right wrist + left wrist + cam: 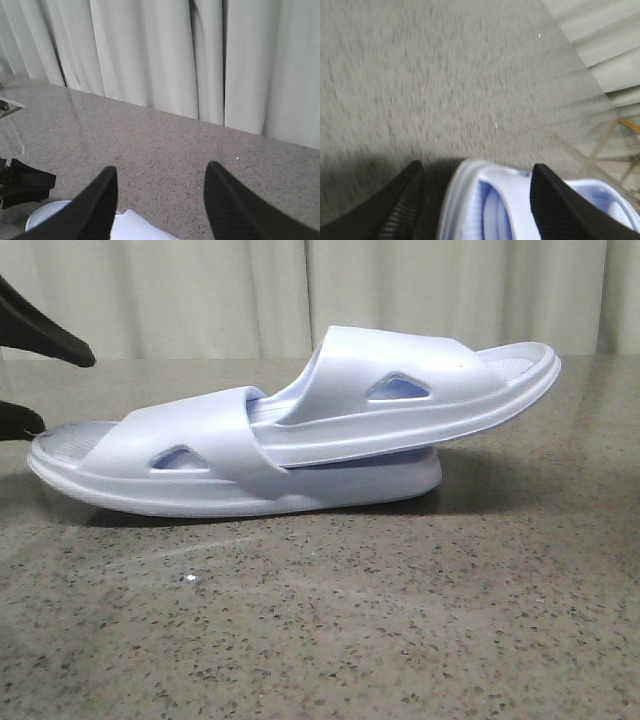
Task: Insert blue slippers together front up
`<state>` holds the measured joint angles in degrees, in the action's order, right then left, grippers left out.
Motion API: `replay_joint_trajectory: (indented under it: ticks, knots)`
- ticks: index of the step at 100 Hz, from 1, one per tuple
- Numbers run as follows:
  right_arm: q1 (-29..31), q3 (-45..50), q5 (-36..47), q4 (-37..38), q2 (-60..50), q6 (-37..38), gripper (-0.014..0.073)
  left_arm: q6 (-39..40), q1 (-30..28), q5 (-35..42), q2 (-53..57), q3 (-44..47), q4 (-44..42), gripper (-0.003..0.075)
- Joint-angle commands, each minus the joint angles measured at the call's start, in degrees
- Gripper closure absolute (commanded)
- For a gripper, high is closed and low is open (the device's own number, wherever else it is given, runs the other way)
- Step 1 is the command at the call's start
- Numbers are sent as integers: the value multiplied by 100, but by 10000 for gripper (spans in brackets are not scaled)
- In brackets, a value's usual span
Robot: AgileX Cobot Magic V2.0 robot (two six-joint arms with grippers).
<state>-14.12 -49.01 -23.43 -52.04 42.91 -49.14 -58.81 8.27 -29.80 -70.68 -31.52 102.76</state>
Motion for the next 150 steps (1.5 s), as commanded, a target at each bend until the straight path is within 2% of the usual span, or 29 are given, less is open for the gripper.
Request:
replay_joint_trajectory:
  ticks: [1,24,40,53,80,118,150]
  knots:
    - [17,-129,397,-65,-24,-76,260,-492,-164,15,288,-263,386,313]
    - [17,371,1402,77,-24,-76,260,-1779,-610,521,1252,-283,386,314]
    - [17,759,2205,282,-24,-76,260,-2469,-635,996,2055,-283,272,316]
    - [17,1052,2510,403,-24,-76,260,-2523,-635,1343,2657,-273,-189,316]
    - [17,1664,2973,605,-402,-76,260,-2523,-635,1353,3786,358,-861,316]
    - [17,2746,2908,605,-1857,-76,260,-2523,-635,1357,5162,1574,-894,316]
    - [17,3317,2842,605,-2774,-76,260,-2523,-635,1356,5364,1888,-1029,316]
